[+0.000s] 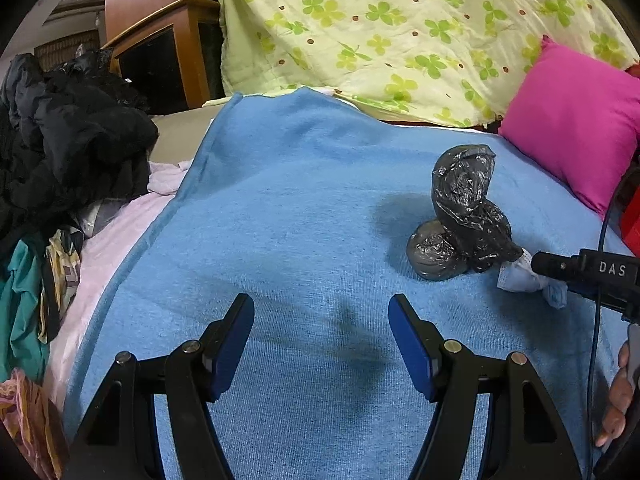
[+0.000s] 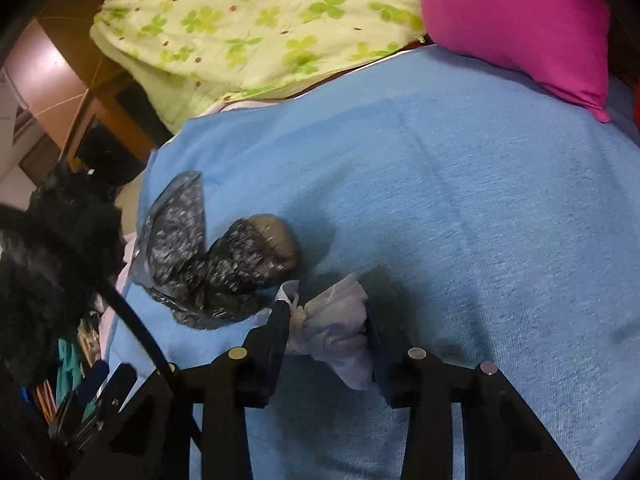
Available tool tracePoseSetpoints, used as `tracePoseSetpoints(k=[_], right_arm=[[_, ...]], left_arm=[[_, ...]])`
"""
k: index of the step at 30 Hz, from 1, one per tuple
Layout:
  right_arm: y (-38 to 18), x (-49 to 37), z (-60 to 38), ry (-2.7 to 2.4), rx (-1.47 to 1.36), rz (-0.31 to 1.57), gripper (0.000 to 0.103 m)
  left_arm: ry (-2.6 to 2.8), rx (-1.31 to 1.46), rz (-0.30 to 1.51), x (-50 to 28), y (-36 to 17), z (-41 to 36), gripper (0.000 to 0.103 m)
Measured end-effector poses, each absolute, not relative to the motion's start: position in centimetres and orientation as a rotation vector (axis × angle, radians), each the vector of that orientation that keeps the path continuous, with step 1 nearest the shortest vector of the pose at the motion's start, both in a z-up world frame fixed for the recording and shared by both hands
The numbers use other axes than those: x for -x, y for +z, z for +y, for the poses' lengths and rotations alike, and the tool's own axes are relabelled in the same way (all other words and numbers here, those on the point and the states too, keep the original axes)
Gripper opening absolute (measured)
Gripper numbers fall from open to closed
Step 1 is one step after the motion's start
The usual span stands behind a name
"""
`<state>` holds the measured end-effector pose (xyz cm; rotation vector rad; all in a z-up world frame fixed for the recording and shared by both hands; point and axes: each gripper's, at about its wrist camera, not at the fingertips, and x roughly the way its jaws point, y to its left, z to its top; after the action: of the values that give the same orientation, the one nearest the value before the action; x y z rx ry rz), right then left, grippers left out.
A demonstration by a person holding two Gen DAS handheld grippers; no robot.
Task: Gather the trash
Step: 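Grasp the white tissue with the right gripper while the left gripper grasps the black bag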
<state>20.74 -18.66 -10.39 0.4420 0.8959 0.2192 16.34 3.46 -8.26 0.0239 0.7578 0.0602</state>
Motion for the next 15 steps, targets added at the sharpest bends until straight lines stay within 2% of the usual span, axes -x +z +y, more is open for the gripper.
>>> tracePoseSetpoints(k=[9, 15], right_arm=[[-8.1, -17.6, -21.2, 0.204, -0.454, 0.836, 0.037], [-7.5, -17.0, -23.3, 0.185, -0.498, 0.828, 0.037]], left_arm=[[-0.054, 0.042, 0.702, -18.6, -7.6, 2.7, 0.071], [-0.199, 0.038, 0.7, -21.4, -7.7, -0.6, 0.075]])
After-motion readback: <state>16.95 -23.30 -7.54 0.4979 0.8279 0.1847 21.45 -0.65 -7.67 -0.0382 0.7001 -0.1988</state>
